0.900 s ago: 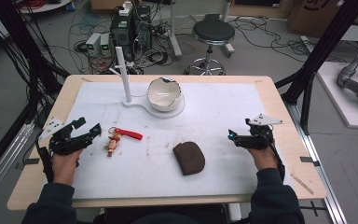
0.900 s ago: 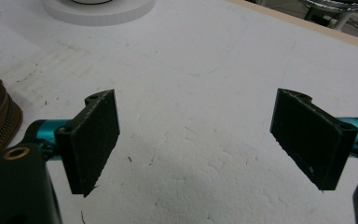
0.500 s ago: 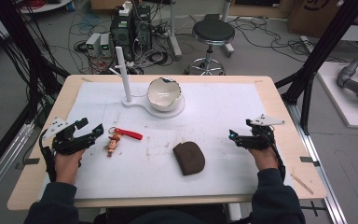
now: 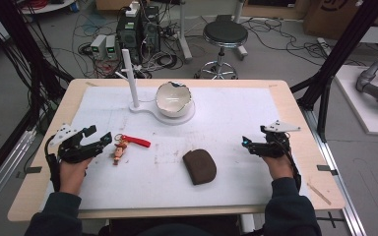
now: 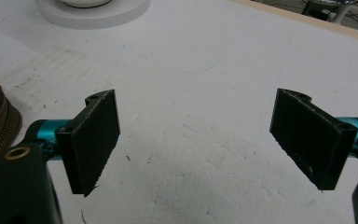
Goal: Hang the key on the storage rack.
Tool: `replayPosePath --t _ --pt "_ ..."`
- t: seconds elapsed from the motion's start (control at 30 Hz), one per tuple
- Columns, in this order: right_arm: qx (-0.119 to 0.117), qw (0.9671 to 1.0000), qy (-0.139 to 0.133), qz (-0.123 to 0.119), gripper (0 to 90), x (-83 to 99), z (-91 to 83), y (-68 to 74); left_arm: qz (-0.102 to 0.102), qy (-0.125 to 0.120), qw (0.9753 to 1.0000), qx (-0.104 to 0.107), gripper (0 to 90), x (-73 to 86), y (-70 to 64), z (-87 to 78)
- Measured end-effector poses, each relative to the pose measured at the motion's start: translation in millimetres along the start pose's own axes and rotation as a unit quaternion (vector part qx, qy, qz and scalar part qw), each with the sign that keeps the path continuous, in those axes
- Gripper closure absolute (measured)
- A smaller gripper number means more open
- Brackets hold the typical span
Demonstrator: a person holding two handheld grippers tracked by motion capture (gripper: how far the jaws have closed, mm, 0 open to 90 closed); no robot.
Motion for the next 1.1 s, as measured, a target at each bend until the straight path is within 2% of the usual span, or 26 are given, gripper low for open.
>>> replayPosePath --t 0.17,0.33,0.43,0.5,0.6,0.73,0.77,0.83,0.9,1.0,1.07,1.1 --pt "-0.003 1.0 0.001 -0.003 15.8 0.3 0.1 0.9 0.008 0.019 0.9998 0.005 26.8 2.6 -4.4 8.0" --pt "-0.005 1.0 0.003 -0.002 15.8 0.5 1.5 1.8 0.029 0.045 0.9981 0.03 27.0 5.9 -17.9 20.8" --pt "-0.006 0.9999 0.004 -0.007 15.9 0.4 2.3 3.8 0.035 0.055 0.9974 0.032 28.6 7.3 -22.9 30.0" --pt "-0.008 0.9999 0.005 -0.006 15.9 0.2 2.0 5.0 0.04 0.071 0.9965 0.022 31.5 9.3 -22.8 36.1" --pt "-0.009 0.9999 0.004 -0.005 15.9 0.4 1.8 4.5 0.044 0.103 0.9937 0.006 32.7 15.8 -21.3 41.1" --pt "-0.008 0.9999 0.004 -0.005 15.9 0.3 2.1 4.0 0.041 0.126 0.9912 -0.011 33.1 22.0 -18.8 40.6" --pt "-0.01 0.9999 0.006 -0.005 15.9 0.7 2.3 4.3 0.039 0.13 0.9906 -0.017 32.7 23.1 -18.1 39.6" --pt "-0.01 0.9999 0.007 -0.005 15.9 0.8 2.2 4.4 0.022 0.145 0.9882 -0.044 31.9 26.7 -16.5 35.6" --pt "-0.009 0.9999 0.006 -0.006 16.0 0.9 1.7 4.1 0.018 0.159 0.9856 -0.056 28.2 30.8 -17.6 28.7" --pt "-0.008 0.9999 0.007 -0.004 16.1 1.4 2.1 2.9 0.009 0.177 0.9826 -0.055 28.1 34.7 -16.2 24.9" --pt "-0.01 0.9999 0.009 -0.004 16.1 1.6 2.5 3.5 -0.011 0.194 0.9801 -0.041 30.7 41.1 -14.8 26.9" --pt "-0.009 0.9999 0.009 -0.006 16.0 1.6 2.4 3.7 -0.017 0.205 0.9779 -0.036 30.7 44.6 -14.9 28.0"
Point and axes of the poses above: each handheld gripper's, and its own axes: z roughly forward along the jaws, x roughly out of its underside, y roughly to its left, the point moved 6 cm from there along z, roughly forward along the jaws, and after that the axes turned 11 degrees about x, right-handed, at the moved point
